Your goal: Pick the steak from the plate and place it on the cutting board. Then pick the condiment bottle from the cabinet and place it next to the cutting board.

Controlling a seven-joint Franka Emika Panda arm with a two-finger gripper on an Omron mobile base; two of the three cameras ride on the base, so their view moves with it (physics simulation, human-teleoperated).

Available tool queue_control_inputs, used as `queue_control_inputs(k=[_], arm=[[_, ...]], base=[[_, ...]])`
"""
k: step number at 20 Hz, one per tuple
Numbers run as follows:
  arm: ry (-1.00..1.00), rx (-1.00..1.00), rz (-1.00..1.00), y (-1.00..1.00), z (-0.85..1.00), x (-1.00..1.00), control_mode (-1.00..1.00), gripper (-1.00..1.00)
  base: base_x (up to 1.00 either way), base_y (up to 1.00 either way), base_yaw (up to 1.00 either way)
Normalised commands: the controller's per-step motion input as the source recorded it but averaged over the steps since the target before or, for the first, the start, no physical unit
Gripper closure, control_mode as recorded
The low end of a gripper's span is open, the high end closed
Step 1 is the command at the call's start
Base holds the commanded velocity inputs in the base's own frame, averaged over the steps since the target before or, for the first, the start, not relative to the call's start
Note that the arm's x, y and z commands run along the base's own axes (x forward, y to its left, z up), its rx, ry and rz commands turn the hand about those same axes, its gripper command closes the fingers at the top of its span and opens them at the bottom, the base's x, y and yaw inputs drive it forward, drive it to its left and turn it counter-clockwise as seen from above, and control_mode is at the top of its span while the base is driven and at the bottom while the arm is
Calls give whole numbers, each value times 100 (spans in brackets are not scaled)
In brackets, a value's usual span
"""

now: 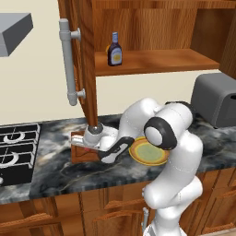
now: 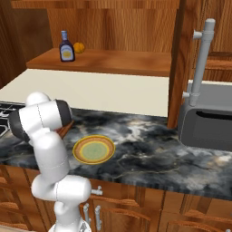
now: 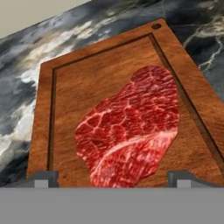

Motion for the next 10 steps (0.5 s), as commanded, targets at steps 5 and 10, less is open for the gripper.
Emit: queue_control_inputs(k=[5,10], arm=[[-2,7,0,-10,27,0,-100,-100],[-8,10,0,0,38,0,-100,-100]], base=[[0,0,0],[0,0,0]])
